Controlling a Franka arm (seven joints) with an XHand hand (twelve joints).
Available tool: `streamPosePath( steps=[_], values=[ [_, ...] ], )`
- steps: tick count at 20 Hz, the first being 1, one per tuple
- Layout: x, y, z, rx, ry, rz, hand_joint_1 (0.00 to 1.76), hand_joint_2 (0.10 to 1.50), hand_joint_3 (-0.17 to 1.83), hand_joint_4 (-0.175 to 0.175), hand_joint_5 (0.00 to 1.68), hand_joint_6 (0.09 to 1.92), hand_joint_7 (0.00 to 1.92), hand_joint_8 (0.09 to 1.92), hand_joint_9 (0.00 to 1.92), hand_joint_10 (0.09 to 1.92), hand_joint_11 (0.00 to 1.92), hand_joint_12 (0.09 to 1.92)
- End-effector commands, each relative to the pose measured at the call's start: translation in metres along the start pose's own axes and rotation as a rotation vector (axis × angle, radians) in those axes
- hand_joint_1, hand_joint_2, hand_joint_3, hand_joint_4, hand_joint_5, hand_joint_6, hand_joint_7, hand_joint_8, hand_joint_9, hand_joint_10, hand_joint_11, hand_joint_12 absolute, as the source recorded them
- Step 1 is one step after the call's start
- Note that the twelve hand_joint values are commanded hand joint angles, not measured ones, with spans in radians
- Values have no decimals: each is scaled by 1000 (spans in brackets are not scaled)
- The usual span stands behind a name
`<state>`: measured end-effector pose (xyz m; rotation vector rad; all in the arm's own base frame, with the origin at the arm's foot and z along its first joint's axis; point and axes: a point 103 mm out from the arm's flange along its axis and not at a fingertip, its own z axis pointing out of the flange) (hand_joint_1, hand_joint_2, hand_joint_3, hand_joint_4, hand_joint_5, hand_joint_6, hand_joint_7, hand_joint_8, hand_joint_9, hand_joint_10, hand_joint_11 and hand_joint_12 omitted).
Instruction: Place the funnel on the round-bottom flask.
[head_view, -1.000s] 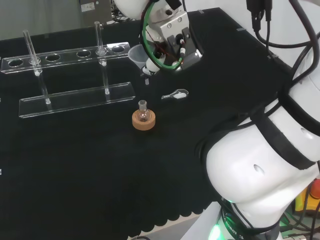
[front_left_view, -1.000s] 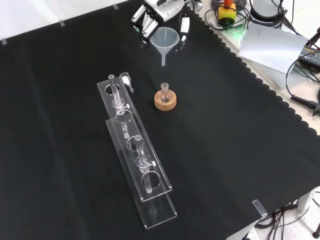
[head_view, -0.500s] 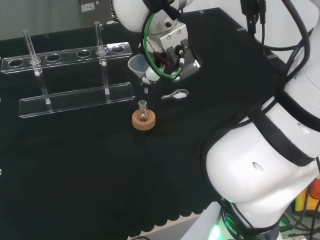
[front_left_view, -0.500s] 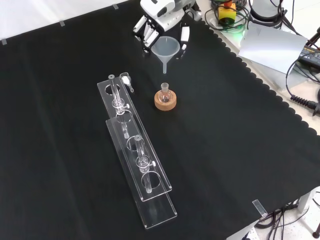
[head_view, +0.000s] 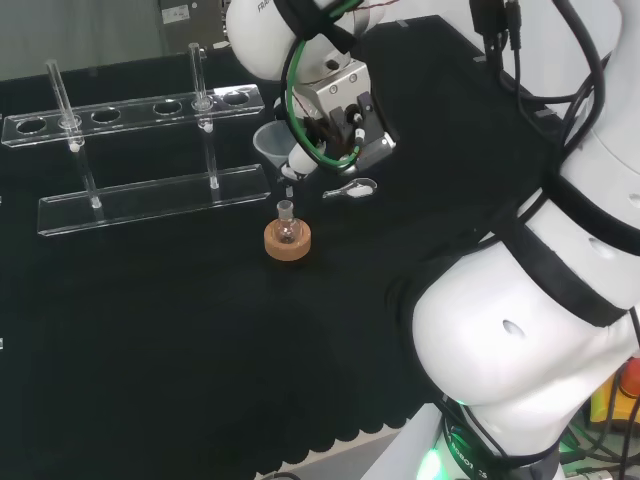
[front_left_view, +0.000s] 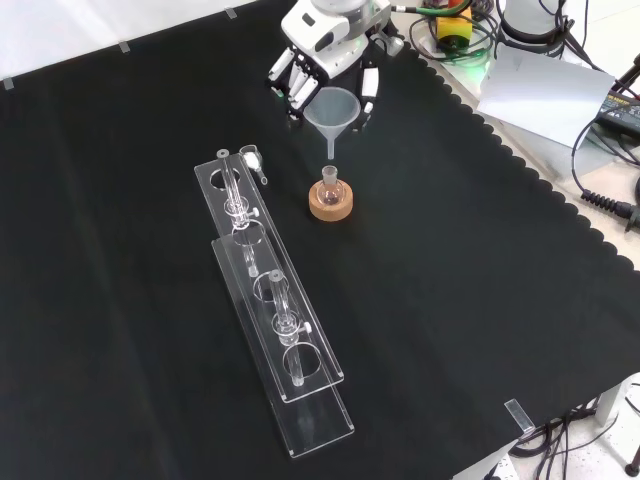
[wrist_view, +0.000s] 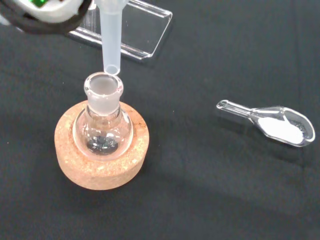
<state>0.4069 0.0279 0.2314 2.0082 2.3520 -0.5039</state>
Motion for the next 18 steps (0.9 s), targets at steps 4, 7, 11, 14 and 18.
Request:
streamPosePath(
  steps=[4,7,11,14,18],
  values=[
    [1,5,8,-12,8,2,747,686,542,-18,510,806,800,997,1056,740,379,1314],
    [1,5,9,-19,8,2,747,686,543,-19,509,806,799,997,1055,740,379,1314],
    [2,6,10,-18,11,-2,747,686,544,-19,509,807,798,997,1055,741,380,1313],
    [4,8,13,-15,12,-6,747,685,545,-19,508,808,798,998,1055,742,380,1313],
    [4,8,14,-12,12,-6,746,685,546,-19,508,809,797,998,1054,742,381,1313]
  ],
)
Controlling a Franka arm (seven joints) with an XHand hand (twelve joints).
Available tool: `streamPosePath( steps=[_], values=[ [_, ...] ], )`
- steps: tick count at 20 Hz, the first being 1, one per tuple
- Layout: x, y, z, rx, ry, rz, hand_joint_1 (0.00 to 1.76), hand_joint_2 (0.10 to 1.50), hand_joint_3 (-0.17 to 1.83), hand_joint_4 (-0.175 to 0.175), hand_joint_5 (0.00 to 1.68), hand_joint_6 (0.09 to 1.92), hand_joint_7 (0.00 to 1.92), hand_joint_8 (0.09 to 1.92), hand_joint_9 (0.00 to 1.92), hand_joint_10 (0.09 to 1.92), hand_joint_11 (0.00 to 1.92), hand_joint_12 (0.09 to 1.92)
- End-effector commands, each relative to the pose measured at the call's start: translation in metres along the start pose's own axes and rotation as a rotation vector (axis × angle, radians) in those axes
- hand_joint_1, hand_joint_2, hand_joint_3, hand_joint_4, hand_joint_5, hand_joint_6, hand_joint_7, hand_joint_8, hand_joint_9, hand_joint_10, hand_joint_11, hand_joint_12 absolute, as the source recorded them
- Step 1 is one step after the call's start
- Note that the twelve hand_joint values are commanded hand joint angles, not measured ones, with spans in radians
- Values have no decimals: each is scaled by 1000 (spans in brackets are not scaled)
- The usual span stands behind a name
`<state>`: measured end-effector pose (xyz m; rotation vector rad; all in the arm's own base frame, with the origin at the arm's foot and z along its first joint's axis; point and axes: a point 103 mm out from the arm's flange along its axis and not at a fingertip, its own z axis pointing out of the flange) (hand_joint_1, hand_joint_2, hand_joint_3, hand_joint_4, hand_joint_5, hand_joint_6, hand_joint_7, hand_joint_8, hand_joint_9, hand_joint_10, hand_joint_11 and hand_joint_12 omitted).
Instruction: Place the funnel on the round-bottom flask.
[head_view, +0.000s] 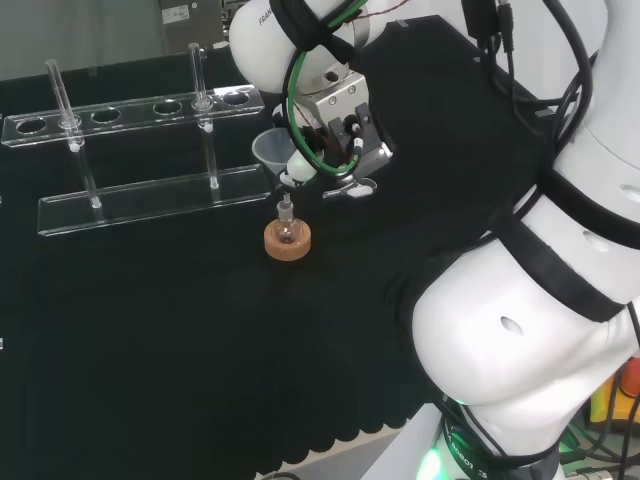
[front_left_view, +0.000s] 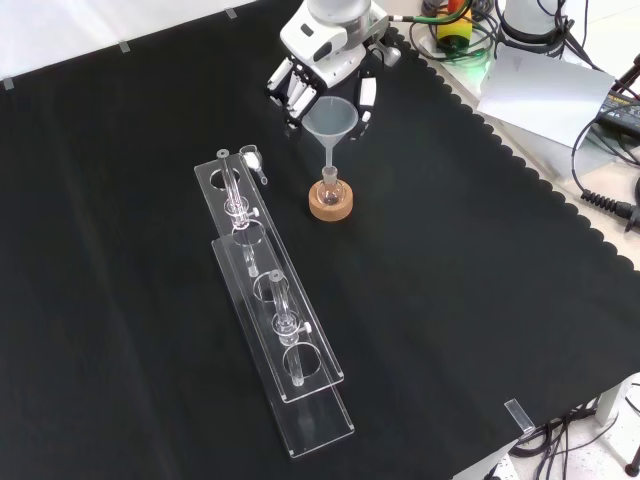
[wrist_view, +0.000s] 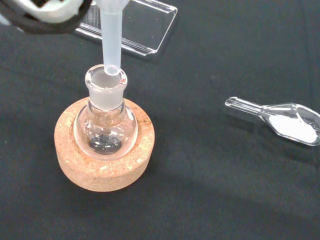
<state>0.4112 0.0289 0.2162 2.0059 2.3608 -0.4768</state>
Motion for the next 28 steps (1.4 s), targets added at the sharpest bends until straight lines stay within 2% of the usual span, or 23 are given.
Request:
streamPosePath(
  steps=[1,28],
  values=[
    [1,1,1,0,-1,-1,746,685,547,-19,508,809,797,998,1054,742,381,1313],
    [4,7,15,23,-9,0,740,688,551,-21,505,812,785,1000,1046,747,382,1313]
  ],
)
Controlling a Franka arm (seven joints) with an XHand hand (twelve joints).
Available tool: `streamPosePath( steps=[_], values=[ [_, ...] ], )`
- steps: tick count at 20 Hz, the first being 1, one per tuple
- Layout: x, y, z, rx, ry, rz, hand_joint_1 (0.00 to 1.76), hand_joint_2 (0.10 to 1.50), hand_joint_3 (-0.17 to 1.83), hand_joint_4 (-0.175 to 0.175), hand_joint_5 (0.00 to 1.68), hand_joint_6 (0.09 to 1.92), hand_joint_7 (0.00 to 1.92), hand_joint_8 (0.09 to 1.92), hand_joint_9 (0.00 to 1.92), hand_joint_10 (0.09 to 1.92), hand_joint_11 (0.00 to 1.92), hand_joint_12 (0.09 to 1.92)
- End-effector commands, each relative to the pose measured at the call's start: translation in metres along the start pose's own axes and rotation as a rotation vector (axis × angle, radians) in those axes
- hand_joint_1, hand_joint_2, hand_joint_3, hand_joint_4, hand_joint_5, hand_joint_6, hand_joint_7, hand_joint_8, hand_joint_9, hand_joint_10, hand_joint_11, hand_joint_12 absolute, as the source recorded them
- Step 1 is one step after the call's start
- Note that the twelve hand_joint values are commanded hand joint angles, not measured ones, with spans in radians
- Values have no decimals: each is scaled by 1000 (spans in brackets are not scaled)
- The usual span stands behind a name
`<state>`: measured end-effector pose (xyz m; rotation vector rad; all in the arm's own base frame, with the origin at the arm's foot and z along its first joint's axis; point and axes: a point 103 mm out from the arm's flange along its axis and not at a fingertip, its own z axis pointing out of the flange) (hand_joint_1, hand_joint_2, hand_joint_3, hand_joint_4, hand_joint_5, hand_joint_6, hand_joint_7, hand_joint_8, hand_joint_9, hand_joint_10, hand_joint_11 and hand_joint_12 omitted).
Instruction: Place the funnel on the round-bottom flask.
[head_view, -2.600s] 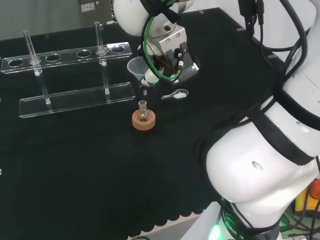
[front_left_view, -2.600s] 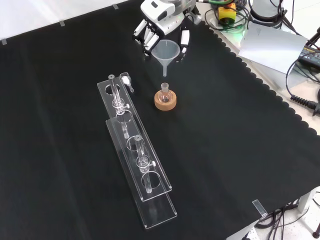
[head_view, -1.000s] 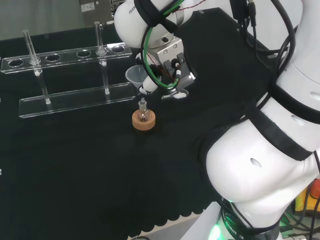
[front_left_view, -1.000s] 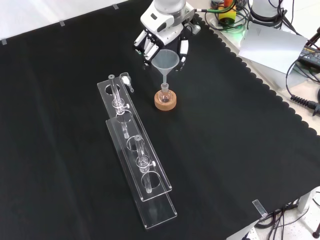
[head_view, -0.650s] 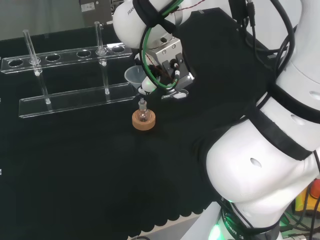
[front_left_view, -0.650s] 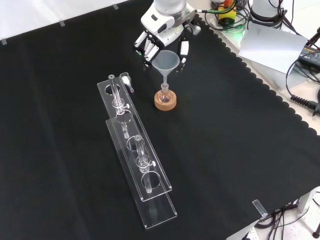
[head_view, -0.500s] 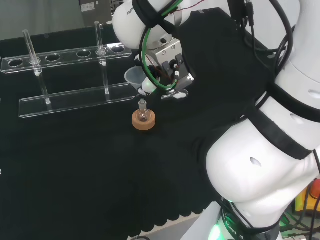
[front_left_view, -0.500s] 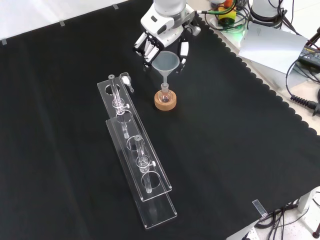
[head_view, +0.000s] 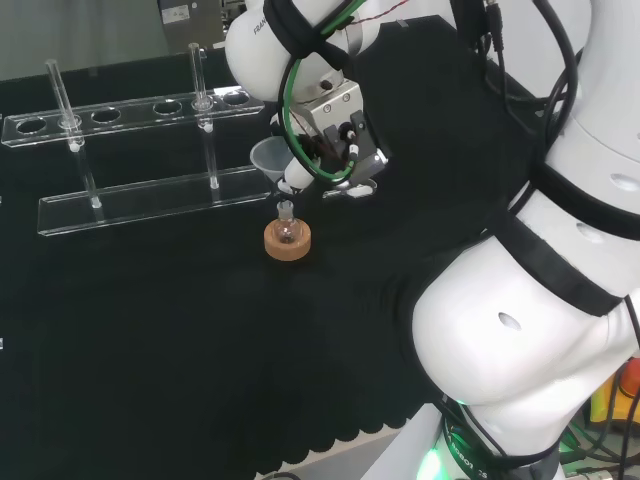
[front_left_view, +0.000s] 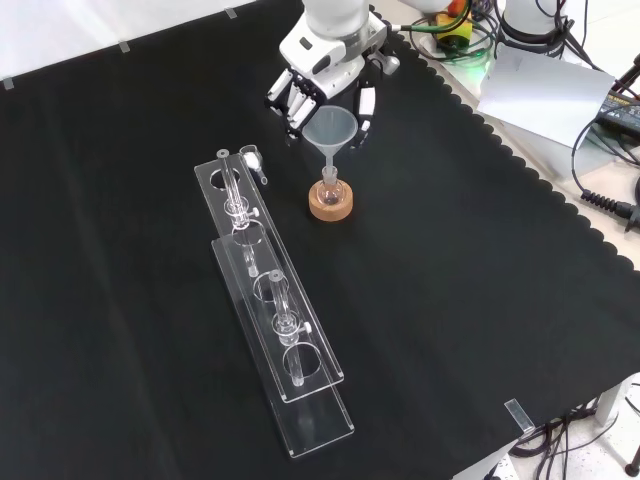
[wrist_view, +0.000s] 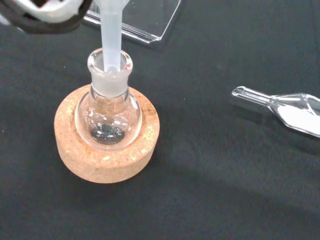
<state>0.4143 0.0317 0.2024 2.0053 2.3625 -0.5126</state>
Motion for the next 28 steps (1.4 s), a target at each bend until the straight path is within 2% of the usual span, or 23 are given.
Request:
streamPosePath(
  steps=[1,28],
  values=[
    [-1,1,4,1,0,2,740,688,551,-21,504,811,783,1000,1045,747,382,1313],
    [5,4,18,4,-3,3,731,689,551,-41,425,773,707,985,990,747,380,1313]
  ],
)
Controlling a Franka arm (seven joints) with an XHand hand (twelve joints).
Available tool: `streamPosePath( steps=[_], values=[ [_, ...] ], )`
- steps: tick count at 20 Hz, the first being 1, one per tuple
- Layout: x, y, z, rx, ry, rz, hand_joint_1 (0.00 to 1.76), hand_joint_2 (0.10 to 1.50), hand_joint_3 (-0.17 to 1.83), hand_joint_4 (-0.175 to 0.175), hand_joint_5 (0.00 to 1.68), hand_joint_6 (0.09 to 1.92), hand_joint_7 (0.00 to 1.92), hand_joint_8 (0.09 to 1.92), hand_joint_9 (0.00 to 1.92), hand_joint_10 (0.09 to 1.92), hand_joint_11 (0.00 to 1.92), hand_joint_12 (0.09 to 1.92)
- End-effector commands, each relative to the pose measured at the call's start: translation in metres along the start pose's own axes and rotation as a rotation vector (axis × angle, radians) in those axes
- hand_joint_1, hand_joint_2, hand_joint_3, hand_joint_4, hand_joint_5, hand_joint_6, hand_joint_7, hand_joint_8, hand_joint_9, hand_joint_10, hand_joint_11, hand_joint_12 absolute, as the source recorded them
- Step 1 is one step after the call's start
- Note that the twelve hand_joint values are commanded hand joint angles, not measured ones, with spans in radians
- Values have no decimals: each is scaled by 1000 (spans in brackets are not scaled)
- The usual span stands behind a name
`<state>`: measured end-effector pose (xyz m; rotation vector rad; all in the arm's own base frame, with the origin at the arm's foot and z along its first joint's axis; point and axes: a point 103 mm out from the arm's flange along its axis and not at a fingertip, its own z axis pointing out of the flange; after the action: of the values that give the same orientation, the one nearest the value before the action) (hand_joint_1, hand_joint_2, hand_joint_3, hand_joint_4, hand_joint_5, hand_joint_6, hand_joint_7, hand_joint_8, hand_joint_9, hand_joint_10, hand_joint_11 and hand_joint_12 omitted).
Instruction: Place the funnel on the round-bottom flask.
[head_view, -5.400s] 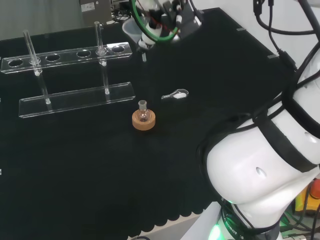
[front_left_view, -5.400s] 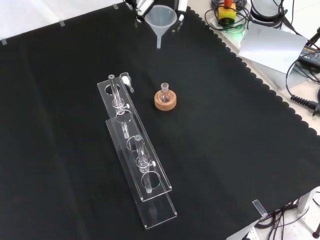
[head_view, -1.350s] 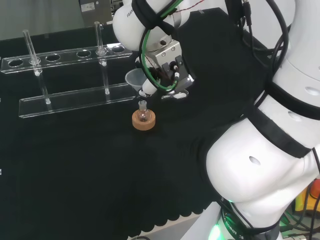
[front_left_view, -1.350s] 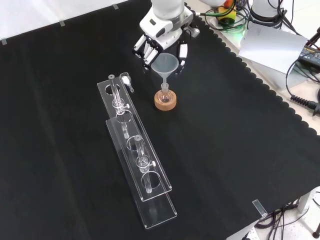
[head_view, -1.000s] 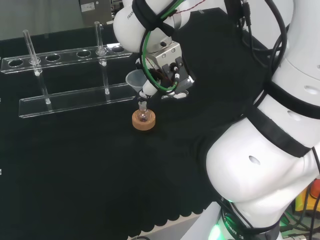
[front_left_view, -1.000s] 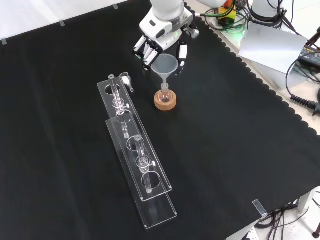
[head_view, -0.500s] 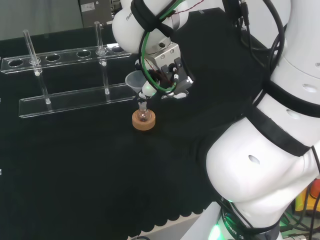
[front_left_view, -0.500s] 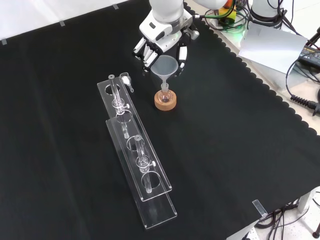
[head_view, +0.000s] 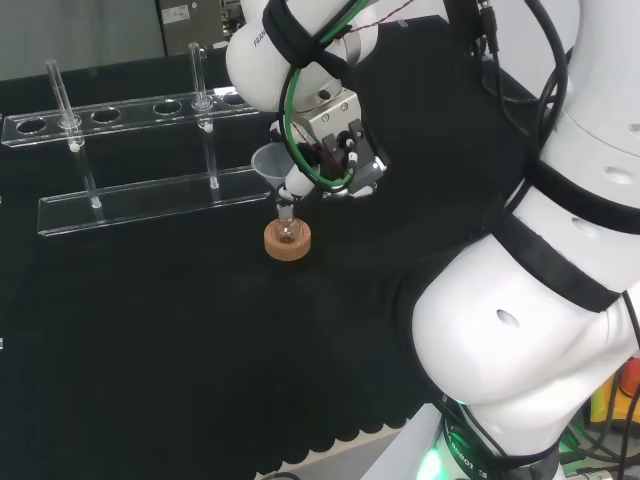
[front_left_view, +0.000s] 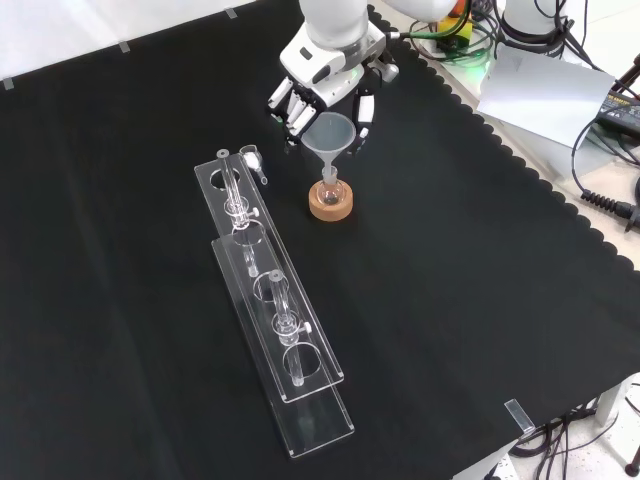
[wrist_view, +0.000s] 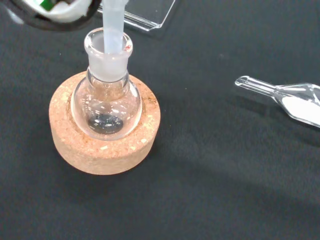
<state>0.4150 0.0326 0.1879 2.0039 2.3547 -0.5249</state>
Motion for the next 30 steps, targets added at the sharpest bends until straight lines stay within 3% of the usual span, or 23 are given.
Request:
streamPosePath(
  steps=[1,11,17,20,30],
  values=[
    [1,0,5,3,7,0,731,689,551,-42,423,771,706,984,989,748,380,1313],
    [-2,-1,8,23,17,3,726,689,550,-47,399,733,673,977,958,749,379,1315],
    [-1,-4,10,41,24,-4,684,669,534,-70,298,304,374,833,692,702,330,1338],
    [-1,-6,10,46,25,-10,669,658,523,-75,264,185,298,796,641,689,316,1339],
    [-2,-29,-8,-41,6,-28,608,640,491,-79,237,87,248,769,585,680,288,1354]
  ],
)
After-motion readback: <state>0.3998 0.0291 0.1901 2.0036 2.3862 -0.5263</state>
